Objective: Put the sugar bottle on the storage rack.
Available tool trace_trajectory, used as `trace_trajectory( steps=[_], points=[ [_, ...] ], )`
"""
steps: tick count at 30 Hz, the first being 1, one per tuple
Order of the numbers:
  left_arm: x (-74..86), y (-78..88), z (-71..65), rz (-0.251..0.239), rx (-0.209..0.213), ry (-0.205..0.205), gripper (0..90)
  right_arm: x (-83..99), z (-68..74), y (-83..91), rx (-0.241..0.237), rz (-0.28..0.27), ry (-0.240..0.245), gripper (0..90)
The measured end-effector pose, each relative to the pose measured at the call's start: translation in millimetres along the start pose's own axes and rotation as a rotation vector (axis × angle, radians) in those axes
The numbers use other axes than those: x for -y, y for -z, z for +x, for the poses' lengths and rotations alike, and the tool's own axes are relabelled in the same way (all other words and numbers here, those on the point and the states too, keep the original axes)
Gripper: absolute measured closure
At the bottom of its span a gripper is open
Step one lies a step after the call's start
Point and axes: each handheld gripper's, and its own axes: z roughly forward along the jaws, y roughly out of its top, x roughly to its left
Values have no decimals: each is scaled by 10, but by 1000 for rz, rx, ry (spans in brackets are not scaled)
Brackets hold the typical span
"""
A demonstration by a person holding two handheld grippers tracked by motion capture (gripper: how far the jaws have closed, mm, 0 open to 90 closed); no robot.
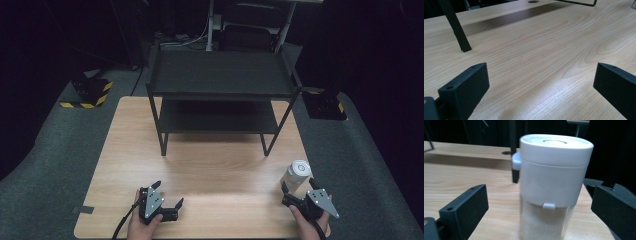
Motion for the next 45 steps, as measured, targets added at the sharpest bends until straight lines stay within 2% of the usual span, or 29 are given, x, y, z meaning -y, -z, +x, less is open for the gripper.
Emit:
trace_trajectory(
  steps=[2, 5, 6, 8, 13, 22, 26, 29, 41, 45],
  points=[
    [10, 4, -4, -5, -1, -2, 4, 6, -6, -82, -2, 1, -11, 28],
    [8, 10, -13, -3, -5, -4, 4, 30, 44, -163, 21, -6, -3, 82],
    [10, 11, -16, -4, -7, -5, 5, 55, 62, -194, 30, -18, -3, 145],
    [9, 12, -15, -3, -6, -5, 4, 76, 83, -234, 41, -31, 1, 183],
    [22, 25, -19, -8, -8, -6, 4, 91, 83, -275, 61, -60, -29, 305],
    [25, 27, -24, -9, -9, -8, 5, 71, 40, -267, 43, -56, -45, 312],
    [24, 27, -25, -9, -10, -8, 5, 67, 62, -256, 45, -54, -45, 313],
    [21, 27, -22, -7, -9, -7, 4, 39, 69, -244, 28, -48, -44, 313],
    [22, 28, -18, -8, -9, -2, 5, -137, 238, -152, -30, -75, -15, 314],
    [21, 26, -19, -7, -10, 1, 5, -203, 296, -162, -46, -62, -11, 314]
  ],
)
